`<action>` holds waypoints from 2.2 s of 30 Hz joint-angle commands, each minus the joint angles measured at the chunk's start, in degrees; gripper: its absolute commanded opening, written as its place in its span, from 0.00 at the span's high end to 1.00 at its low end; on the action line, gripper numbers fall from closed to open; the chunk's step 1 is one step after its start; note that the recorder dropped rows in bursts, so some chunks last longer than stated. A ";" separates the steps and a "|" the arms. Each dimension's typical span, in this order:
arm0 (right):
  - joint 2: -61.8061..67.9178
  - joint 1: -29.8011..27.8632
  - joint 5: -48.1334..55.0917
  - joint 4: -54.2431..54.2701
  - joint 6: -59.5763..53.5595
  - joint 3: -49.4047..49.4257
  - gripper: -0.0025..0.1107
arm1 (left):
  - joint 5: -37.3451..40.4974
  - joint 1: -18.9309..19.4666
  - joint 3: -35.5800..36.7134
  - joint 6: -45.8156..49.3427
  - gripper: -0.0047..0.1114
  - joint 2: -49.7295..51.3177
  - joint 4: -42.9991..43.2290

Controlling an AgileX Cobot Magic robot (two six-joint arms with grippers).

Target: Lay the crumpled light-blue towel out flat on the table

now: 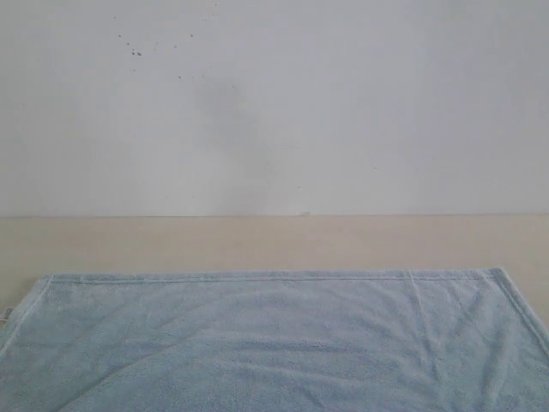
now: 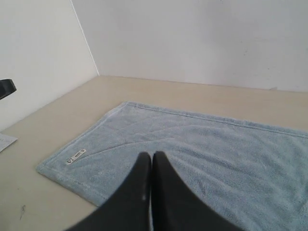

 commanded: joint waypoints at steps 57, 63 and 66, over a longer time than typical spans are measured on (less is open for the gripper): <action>-1.31 -4.13 -21.20 -9.63 -4.36 18.90 0.98 | -2.22 -0.09 0.18 -0.13 0.92 -0.20 -0.18; -1.30 -10.82 -21.07 -9.20 -3.86 18.90 0.98 | -2.22 -0.09 0.18 -0.13 0.92 -0.20 -0.18; -1.30 -12.18 -21.07 -9.20 -3.71 18.90 0.98 | -2.22 -0.09 0.18 -0.13 0.92 -0.20 -0.18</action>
